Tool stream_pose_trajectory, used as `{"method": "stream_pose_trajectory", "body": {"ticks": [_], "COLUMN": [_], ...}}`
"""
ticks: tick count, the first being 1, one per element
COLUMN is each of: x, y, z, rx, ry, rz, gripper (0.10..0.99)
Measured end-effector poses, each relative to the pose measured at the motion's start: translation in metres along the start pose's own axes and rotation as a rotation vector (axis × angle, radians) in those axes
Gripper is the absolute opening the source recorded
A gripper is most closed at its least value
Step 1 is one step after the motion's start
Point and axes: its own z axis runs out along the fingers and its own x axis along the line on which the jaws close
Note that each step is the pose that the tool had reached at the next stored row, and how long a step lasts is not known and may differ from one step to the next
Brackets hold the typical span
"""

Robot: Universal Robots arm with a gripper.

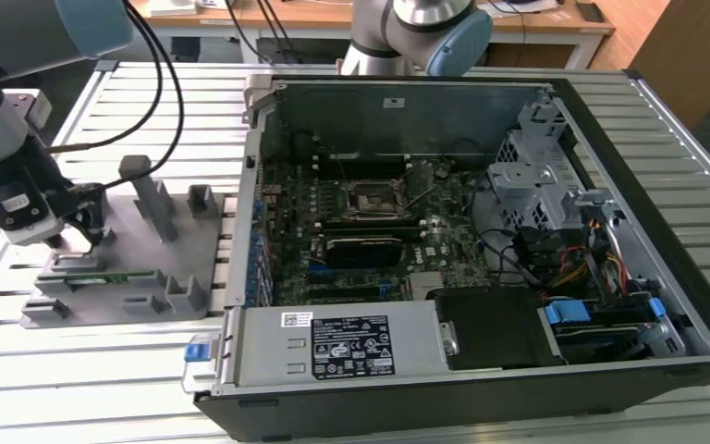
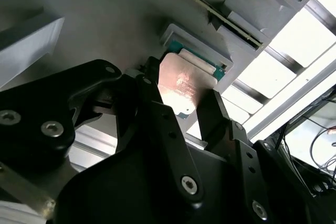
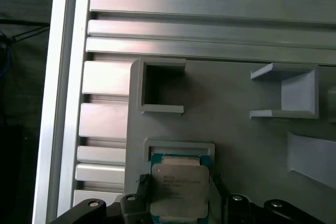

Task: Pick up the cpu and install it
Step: 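Pick up the cpu and move it towards the insertion slot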

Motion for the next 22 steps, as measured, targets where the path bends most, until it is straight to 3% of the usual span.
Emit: {"method": "stream_pose_trajectory", "body": {"ticks": [8, 13, 22], "x": [0.0000, 0.0001, 0.0003], "y": [0.0003, 0.0002, 0.0007], "z": [-0.0066, -0.0079, -0.0137], "rx": [-0.002, -0.011, -0.011], "ry": [0.0001, -0.0003, -0.0003], "rz": [0.000, 0.000, 0.000], "gripper": [0.529, 0.529, 0.529]}}
